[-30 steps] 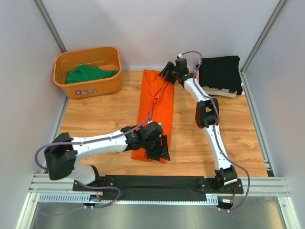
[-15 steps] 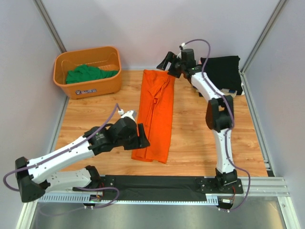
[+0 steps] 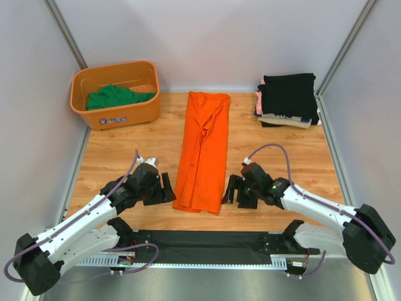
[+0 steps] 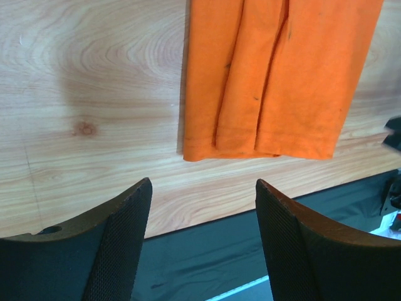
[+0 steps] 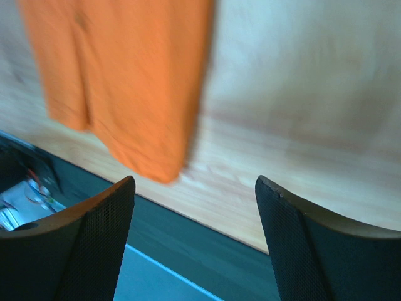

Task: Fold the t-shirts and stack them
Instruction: Fold the tshirt

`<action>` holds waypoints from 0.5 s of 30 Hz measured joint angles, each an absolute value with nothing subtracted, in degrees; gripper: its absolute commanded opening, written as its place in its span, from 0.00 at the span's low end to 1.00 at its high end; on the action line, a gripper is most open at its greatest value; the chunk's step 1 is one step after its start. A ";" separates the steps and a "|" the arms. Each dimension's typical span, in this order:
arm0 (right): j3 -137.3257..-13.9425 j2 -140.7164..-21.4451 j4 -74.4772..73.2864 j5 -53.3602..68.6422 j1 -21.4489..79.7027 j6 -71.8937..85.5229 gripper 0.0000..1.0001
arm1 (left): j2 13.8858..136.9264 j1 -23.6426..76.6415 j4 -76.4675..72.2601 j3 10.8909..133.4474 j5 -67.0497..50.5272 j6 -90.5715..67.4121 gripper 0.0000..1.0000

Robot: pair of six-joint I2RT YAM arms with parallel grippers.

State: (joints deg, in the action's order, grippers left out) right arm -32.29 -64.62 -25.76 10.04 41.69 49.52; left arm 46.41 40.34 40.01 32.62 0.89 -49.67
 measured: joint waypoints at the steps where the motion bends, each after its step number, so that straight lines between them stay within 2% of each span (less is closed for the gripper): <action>1: -29.91 -62.96 -25.67 9.50 44.01 51.42 0.77 | 46.19 40.29 39.44 31.99 0.58 -49.45 0.75; 6: -27.77 -62.35 -21.06 6.31 51.16 57.49 0.75 | 46.13 39.99 35.59 29.34 -0.60 -48.97 0.74; 12: -27.44 -67.94 -13.91 4.71 53.56 61.32 0.68 | 47.51 39.68 31.73 25.82 -1.48 -48.93 0.74; 15: -26.81 -70.91 -11.11 4.82 53.74 62.67 0.61 | 48.25 39.48 29.95 23.94 -1.80 -48.95 0.73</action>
